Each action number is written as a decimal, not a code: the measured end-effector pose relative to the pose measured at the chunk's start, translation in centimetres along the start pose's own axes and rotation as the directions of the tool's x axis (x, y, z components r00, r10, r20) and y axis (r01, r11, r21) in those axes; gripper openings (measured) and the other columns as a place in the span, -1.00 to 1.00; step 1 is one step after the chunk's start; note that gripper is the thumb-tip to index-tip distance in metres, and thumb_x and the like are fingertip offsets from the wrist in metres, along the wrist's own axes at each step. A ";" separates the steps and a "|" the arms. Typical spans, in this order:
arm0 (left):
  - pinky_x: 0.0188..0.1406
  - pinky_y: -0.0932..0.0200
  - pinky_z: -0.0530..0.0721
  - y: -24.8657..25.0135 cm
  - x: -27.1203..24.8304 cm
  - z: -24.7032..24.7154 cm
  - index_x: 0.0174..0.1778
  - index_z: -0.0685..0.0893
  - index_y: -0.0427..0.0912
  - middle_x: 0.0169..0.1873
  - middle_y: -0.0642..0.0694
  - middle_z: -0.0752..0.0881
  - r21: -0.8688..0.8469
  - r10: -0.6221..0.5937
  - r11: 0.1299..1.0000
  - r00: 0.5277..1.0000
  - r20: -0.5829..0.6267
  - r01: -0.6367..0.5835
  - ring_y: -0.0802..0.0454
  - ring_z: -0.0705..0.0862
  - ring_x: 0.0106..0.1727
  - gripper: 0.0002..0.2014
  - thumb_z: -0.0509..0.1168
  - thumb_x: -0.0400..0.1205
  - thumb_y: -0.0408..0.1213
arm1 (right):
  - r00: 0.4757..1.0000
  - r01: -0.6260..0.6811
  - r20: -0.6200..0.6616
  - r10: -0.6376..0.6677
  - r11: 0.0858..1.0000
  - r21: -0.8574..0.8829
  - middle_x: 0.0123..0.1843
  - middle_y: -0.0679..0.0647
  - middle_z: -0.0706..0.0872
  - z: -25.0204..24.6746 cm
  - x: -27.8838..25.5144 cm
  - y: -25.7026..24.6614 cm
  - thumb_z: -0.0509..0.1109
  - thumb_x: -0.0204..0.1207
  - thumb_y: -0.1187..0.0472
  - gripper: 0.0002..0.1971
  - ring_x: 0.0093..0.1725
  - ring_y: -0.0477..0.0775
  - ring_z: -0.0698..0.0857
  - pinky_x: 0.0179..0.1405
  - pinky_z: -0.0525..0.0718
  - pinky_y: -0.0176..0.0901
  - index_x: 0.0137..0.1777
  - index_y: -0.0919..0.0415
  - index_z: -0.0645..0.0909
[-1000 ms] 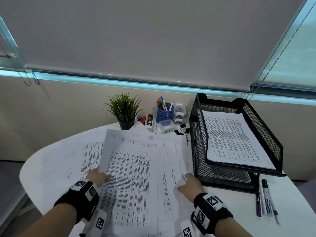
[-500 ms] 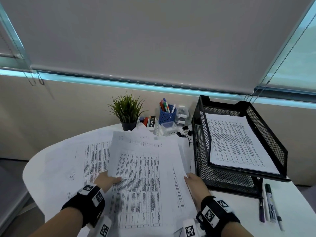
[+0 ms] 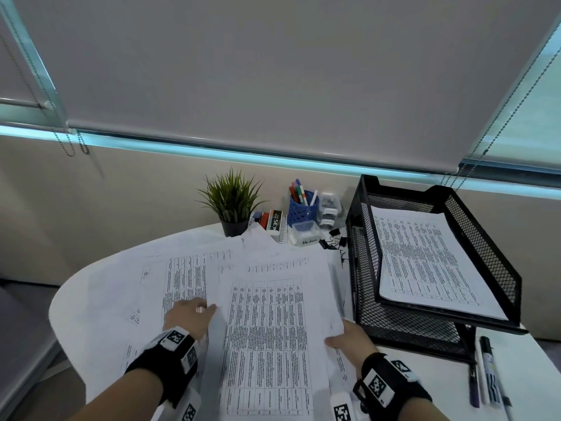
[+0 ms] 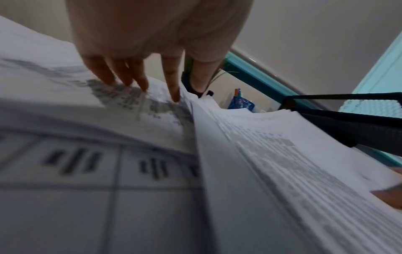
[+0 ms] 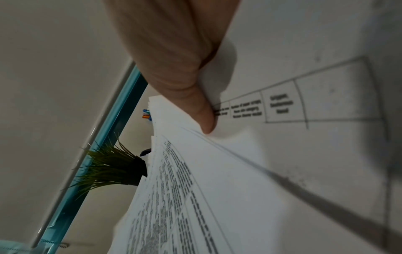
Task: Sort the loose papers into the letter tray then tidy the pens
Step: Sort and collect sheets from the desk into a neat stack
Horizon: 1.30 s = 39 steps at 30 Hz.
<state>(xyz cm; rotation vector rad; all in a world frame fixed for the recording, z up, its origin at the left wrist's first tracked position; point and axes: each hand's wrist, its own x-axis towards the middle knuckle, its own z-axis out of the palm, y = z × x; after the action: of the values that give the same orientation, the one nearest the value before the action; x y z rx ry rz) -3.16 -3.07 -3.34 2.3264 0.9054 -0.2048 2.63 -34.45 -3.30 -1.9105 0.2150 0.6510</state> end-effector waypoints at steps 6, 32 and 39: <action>0.35 -0.10 0.49 -2.0 1.0 -1.6 0.43 0.36 -0.25 0.40 -0.29 0.40 0.021 -0.299 0.953 0.952 -0.067 0.301 -0.25 0.41 0.43 -0.23 0.48 0.36 -0.03 | 1.000 0.009 0.011 -0.009 0.999 0.033 0.02 0.11 0.69 -0.5 -0.2 0.1 0.29 0.52 0.56 -0.63 0.05 0.11 0.65 -0.17 0.55 -0.38 0.31 0.37 0.55; 0.30 0.06 0.51 -0.5 1.2 -1.0 0.45 0.44 -0.17 0.37 -0.27 0.53 -0.028 -0.135 0.991 0.989 -0.058 0.133 -0.23 0.54 0.34 -0.47 0.29 0.58 -0.06 | 0.996 -0.043 0.087 0.026 0.979 0.201 -0.08 0.07 0.72 -0.4 0.3 0.4 0.31 0.43 0.68 -0.58 -0.09 0.02 0.67 -0.20 0.57 -0.30 0.24 0.35 0.55; 0.33 -0.05 0.53 -0.8 3.0 -1.3 0.60 0.17 -0.30 0.48 -0.34 0.40 -0.399 -0.319 0.870 0.948 -0.009 0.289 -0.29 0.52 0.37 -0.24 0.38 0.53 -0.23 | 0.994 -0.099 0.069 0.082 0.948 0.303 0.12 0.22 0.67 -1.9 0.6 1.1 0.33 0.46 0.65 -0.54 0.08 0.17 0.61 0.01 0.56 -0.17 0.38 0.48 0.49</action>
<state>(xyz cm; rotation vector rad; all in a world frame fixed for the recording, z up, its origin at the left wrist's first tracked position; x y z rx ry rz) -1.53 -0.09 -3.77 1.8224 1.2283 -0.0554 3.33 -36.57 -3.98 -1.5896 0.3502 0.6884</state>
